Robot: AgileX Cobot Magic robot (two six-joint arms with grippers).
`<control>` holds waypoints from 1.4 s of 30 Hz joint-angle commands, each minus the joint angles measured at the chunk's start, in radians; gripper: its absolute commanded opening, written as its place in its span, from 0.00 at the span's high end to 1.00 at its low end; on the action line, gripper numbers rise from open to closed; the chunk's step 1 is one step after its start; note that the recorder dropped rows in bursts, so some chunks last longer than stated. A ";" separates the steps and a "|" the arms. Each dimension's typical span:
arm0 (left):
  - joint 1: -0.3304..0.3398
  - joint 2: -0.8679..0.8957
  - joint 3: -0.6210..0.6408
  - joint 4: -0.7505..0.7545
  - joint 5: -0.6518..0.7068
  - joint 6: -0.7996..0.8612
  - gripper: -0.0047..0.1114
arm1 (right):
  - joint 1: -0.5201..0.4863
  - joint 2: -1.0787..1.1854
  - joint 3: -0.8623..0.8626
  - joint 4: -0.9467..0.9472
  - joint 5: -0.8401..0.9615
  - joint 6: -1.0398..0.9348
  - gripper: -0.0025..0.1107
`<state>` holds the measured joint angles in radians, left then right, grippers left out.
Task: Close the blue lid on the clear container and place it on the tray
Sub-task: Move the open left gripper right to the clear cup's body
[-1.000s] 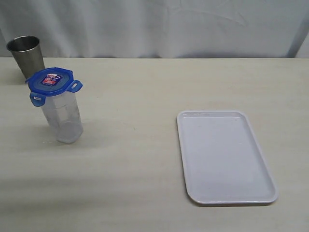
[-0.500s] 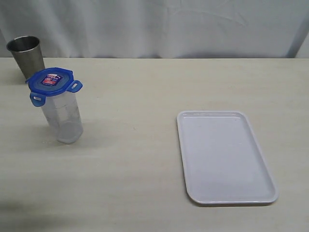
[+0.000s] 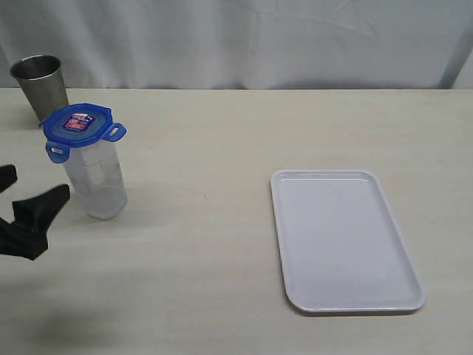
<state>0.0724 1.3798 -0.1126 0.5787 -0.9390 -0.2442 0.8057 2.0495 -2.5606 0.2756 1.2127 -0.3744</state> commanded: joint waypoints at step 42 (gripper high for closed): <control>0.001 0.600 -0.243 0.089 -0.282 0.124 0.24 | -0.002 -0.004 0.004 -0.003 0.008 -0.008 0.94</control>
<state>0.0724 1.9792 -0.3509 0.6717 -1.2056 -0.1100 0.8057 2.0495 -2.5606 0.2756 1.2127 -0.3763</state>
